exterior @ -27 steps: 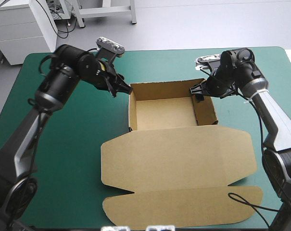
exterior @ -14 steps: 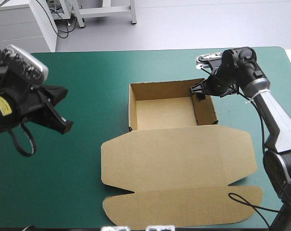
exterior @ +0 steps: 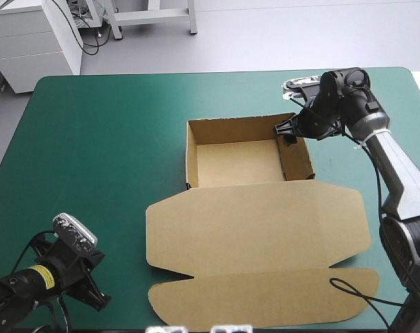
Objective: Fold the box
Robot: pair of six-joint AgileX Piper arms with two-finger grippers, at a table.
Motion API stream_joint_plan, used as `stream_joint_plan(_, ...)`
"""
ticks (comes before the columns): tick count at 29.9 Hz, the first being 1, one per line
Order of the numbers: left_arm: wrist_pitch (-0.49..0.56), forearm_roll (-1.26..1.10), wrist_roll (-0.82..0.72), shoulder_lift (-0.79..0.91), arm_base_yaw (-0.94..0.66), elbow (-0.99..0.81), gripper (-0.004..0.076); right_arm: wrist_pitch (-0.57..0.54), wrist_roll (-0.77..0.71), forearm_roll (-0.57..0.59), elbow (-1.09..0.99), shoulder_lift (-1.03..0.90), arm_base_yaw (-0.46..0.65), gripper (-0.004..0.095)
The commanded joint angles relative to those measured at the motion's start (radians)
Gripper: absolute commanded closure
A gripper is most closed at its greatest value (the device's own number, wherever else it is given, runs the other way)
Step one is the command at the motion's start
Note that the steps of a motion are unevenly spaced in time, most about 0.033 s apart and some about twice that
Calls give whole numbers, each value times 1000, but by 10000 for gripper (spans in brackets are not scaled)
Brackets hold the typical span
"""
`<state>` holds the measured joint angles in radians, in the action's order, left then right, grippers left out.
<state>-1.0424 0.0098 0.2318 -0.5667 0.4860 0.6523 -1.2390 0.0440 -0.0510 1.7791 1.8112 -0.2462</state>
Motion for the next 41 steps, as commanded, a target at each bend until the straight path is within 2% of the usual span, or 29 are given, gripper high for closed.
stream_joint_plan(1,89,-43,-9,22,7,-30,731,-7,11,-3,30,-56,6,193)
stream_joint_plan(26,74,-34,-36,26,7,-67,731,-7,13,-3,22,92,6,202)
stream_joint_plan(28,74,-34,-36,26,7,-67,731,-8,15,-3,22,103,6,253)
stream_joint_plan(30,74,-34,-36,26,7,-67,731,-8,29,-3,22,111,6,355)
stream_joint_plan(37,70,-34,-36,26,7,-67,731,17,101,8,22,115,6,916)
stream_joint_plan(41,70,-32,-36,26,7,-67,731,39,102,63,46,115,16,927)
